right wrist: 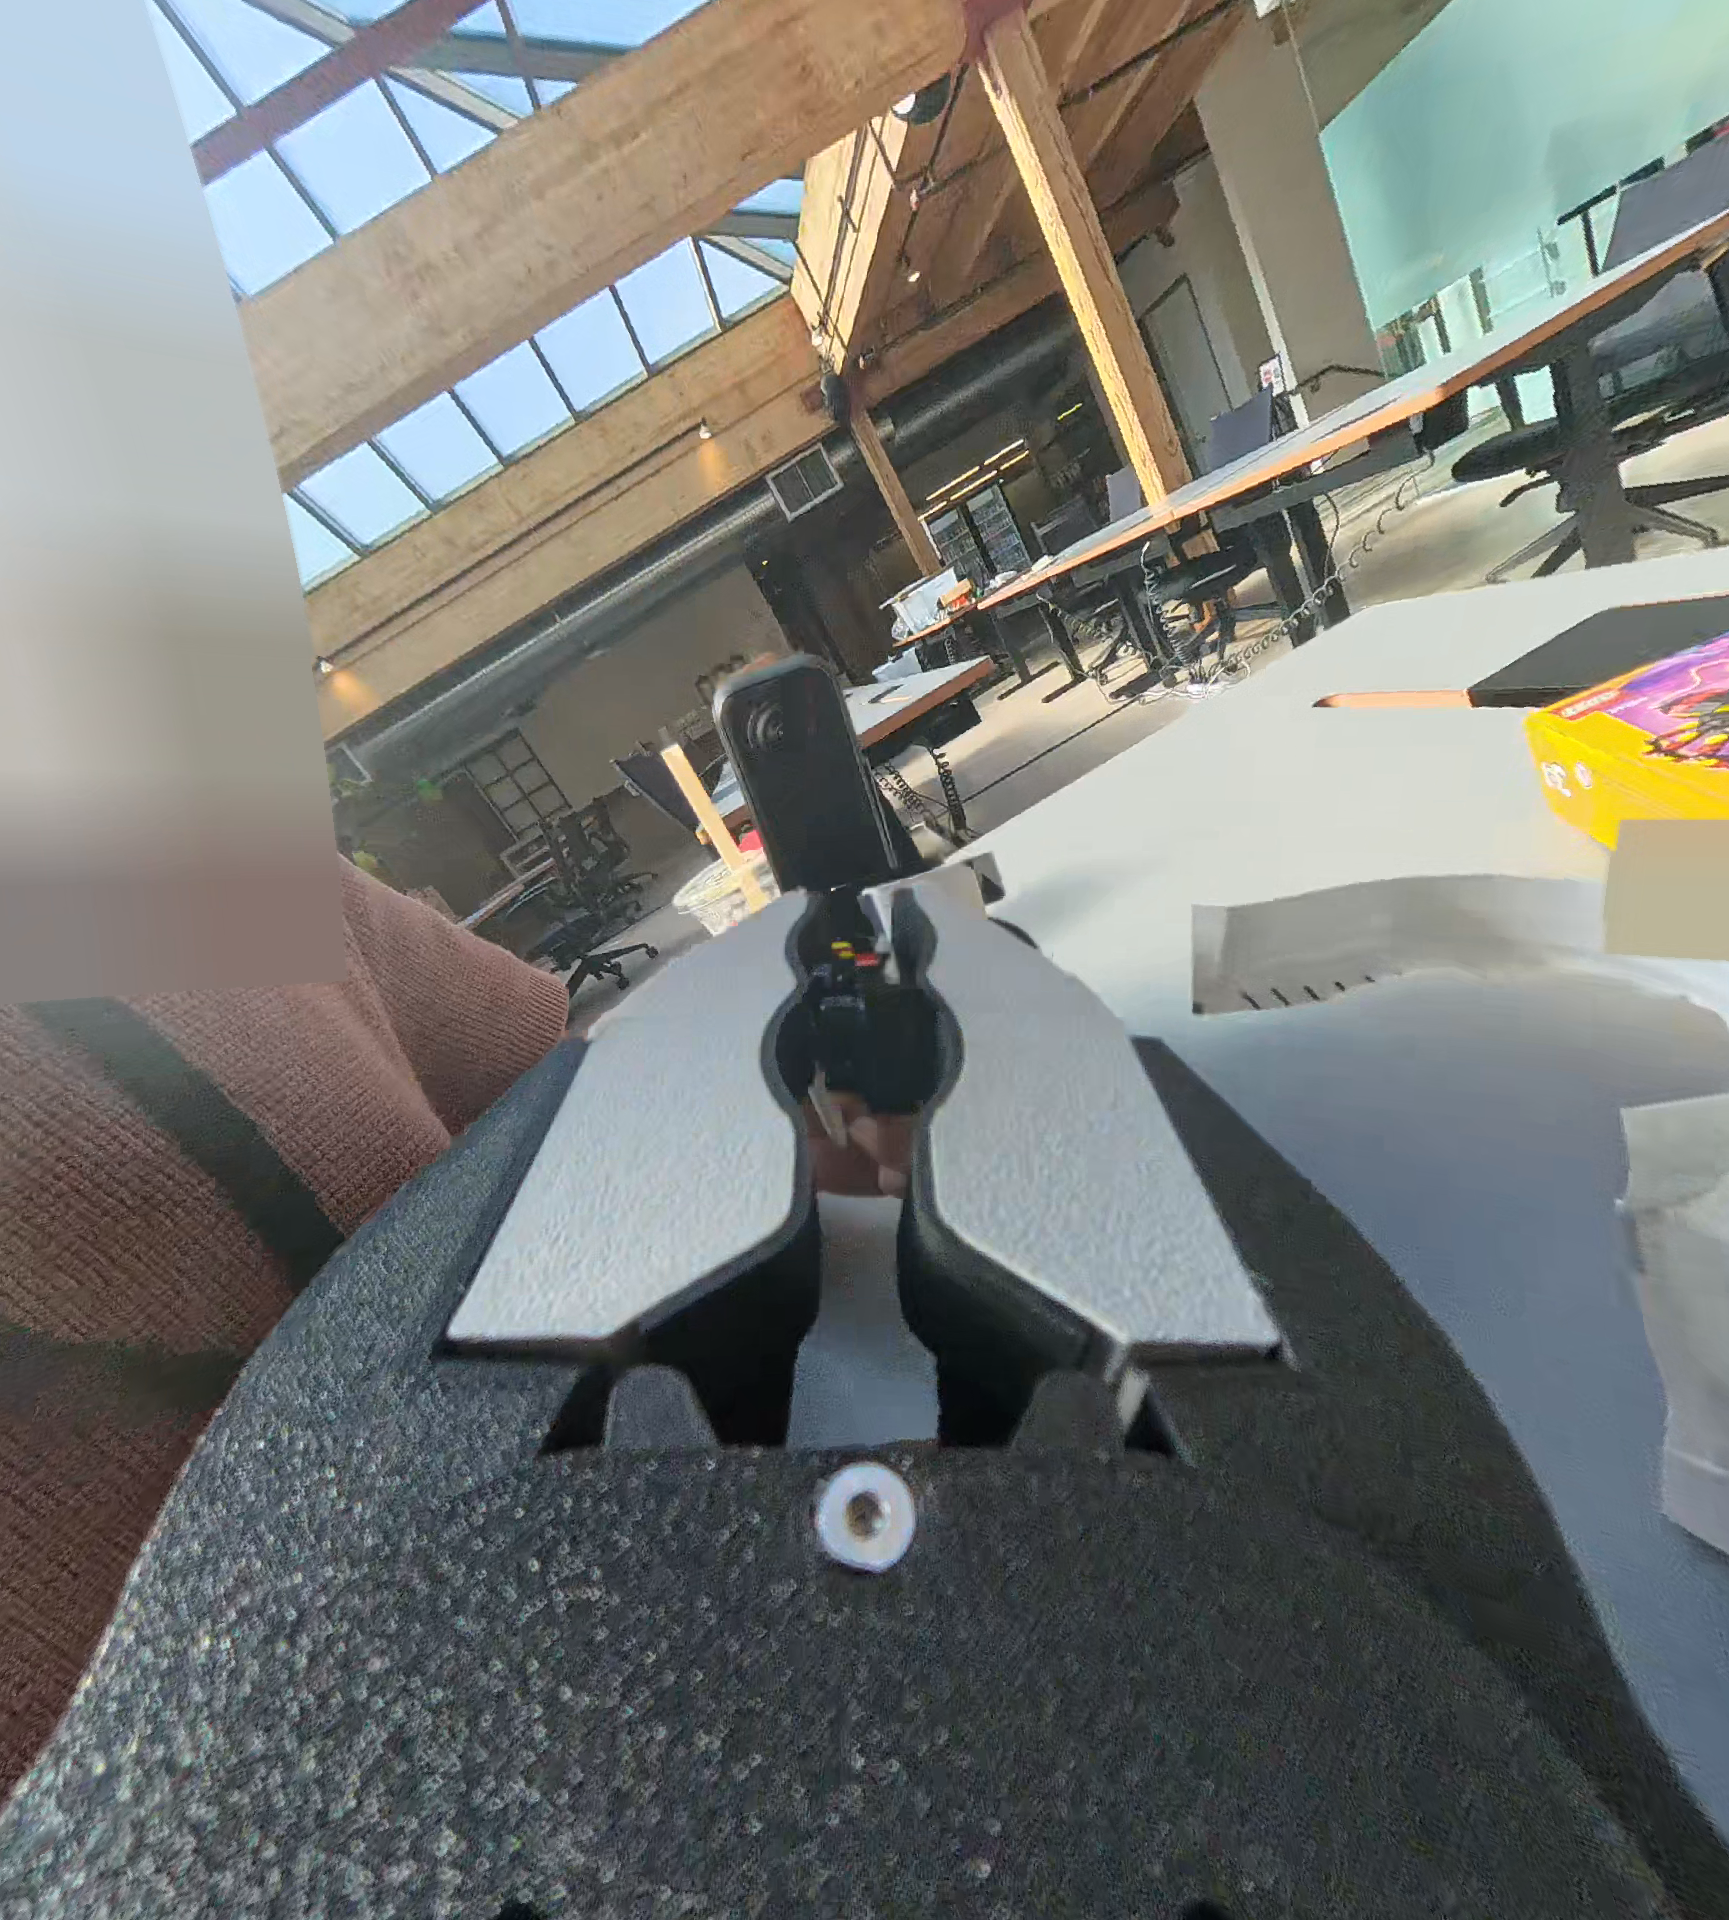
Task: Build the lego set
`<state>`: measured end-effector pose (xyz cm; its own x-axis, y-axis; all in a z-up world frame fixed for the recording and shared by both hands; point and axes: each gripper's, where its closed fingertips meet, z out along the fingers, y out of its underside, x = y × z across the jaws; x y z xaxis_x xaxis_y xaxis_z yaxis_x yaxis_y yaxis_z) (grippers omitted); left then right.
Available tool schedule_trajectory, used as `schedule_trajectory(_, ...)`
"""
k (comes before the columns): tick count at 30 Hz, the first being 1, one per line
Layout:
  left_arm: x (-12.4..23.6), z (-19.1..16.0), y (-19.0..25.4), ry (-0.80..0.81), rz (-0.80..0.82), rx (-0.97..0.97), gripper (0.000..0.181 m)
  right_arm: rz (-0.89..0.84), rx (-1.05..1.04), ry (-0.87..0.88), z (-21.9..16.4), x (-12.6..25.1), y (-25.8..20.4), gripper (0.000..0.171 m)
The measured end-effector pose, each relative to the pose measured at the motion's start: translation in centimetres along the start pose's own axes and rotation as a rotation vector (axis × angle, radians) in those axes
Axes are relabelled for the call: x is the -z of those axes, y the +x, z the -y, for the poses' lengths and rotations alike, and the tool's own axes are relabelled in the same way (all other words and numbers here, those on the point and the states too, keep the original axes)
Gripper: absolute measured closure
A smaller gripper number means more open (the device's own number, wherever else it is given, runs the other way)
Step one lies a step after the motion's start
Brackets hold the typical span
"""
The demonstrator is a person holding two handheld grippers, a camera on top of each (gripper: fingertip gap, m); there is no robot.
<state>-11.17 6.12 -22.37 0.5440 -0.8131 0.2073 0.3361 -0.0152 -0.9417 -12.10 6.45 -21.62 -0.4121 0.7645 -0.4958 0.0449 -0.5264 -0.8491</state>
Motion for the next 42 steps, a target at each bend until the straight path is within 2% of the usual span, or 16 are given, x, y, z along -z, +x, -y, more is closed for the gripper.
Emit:
schedule_trajectory(7, -0.2, 0.8, 0.2, 0.018, 0.023, 0.035, 0.172, -0.006, -0.023, 0.033, 1.1, -0.1, -0.4, 0.160)
schedule_trajectory(10, -0.2, 0.5, 0.2, -0.008, 0.021, 0.101, 0.172, -0.056, 0.052, -0.005, 0.5, 0.1, -0.4, 0.160)
schedule_trajectory(13, -0.5, 1.2, 0.1, 0.069, 0.036, 0.228, 0.172, -0.111, 0.112, 0.051, 1.5, 0.1, -0.5, 0.160)
schedule_trajectory(17, -0.5, 0.8, 0.2, 0.165, 0.106, 0.323, 0.172, -0.111, 0.026, 0.102, 2.1, 0.0, -0.2, 0.160)
schedule_trajectory(19, -0.5, 1.1, 0.2, 0.222, 0.153, 0.324, 0.172, -0.109, -0.024, 0.167, 2.9, 0.0, -0.2, 0.161)
schedule_trajectory(20, -0.1, 1.4, 0.0, 0.257, 0.194, 0.310, 0.172, -0.146, -0.054, 0.313, 4.9, 1.1, 0.3, 0.161)
schedule_trajectory(22, 1.5, 1.2, -0.7, 0.293, 0.259, 0.334, 0.172, -0.220, -0.104, 0.524, 9.1, 6.1, 2.4, 0.161)
schedule_trajectory(25, 1.8, -0.1, -2.2, 0.162, 0.281, 0.306, 0.172, -0.256, -0.063, 0.234, 5.1, 4.2, 2.9, 0.160)
schedule_trajectory(27, 1.2, -2.6, -2.9, -0.108, 0.229, 0.276, 0.172, -0.265, -0.040, -0.046, 1.1, 3.4, 3.7, 0.159)
schedule_trajectory(29, 1.8, -5.4, -4.0, -0.384, 0.204, 0.178, 0.172, -0.314, -0.069, -0.338, -3.6, 4.4, 6.0, 0.159)
schedule_trajectory(31, 2.6, -7.4, -5.2, -0.588, 0.190, 0.052, 0.172, -0.386, -0.027, -0.530, -6.8, 5.6, 8.0, 0.158)
schedule_trajectory(33, 3.0, -9.4, -5.5, -0.742, 0.150, -0.020, 0.172, -0.416, 0.017, -0.603, -8.0, 5.5, 8.7, 0.157)
schedule_trajectory(36, 2.9, -11.5, -5.7, -0.841, 0.123, 0.039, 0.170, -0.426, -0.002, -0.689, -9.9, 5.3, 9.5, 0.146)
schedule_trajectory(39, 3.1, -12.4, -6.0, -0.897, 0.129, 0.037, 0.149, -0.441, -0.001, -0.722, -10.3, 5.5, 9.8, 0.133)
schedule_trajectory(42, 3.7, -11.1, -6.1, -0.860, 0.137, 0.008, 0.128, -0.435, 0.043, -0.657, -8.3, 5.8, 9.1, 0.132)
